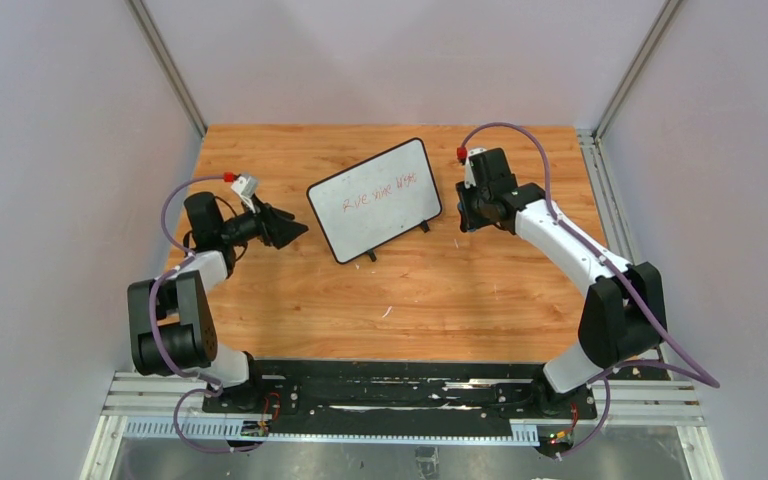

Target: Erase the whiteboard

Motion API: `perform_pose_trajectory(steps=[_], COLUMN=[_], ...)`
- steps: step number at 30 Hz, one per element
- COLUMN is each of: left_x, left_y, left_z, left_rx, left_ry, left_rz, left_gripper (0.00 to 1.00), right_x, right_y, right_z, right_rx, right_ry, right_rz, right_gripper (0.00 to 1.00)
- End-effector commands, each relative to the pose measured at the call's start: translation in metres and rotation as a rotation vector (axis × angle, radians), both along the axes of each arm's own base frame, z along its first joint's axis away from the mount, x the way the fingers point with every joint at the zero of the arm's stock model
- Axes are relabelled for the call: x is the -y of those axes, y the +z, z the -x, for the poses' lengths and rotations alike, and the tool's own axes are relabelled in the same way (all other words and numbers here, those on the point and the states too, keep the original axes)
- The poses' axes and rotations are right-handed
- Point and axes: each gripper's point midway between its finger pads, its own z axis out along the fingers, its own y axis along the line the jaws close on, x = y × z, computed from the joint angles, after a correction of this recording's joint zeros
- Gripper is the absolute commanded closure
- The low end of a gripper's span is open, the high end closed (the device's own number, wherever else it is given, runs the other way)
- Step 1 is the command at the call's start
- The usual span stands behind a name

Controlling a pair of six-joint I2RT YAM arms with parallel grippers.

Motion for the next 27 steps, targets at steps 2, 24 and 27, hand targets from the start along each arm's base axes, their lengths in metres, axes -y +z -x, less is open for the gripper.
perform_pose_trajectory(steps=[2, 24, 27], left_x=[0.006, 0.034, 0.038], left_y=[0.019, 0.036, 0.049], left_z=[-0.002, -0.043, -0.043], left_rx=[0.001, 0.038, 0.059], left_ry=[-0.078, -0.111, -0.145], left_rz=[0.057, 0.211, 0.281], left_gripper=[0.27, 0.31, 0.34], right_x=[-0.009, -0.009, -0.009], right_y=[0.013, 0.018, 0.017], right_z=[-0.001, -0.003, -0.004], right_rx=[0.036, 0.049, 0.045], right_ry=[0.028, 0.033, 0.034], right_rz=[-0.011, 0.009, 0.011], right_gripper=[0.99, 0.99, 0.99])
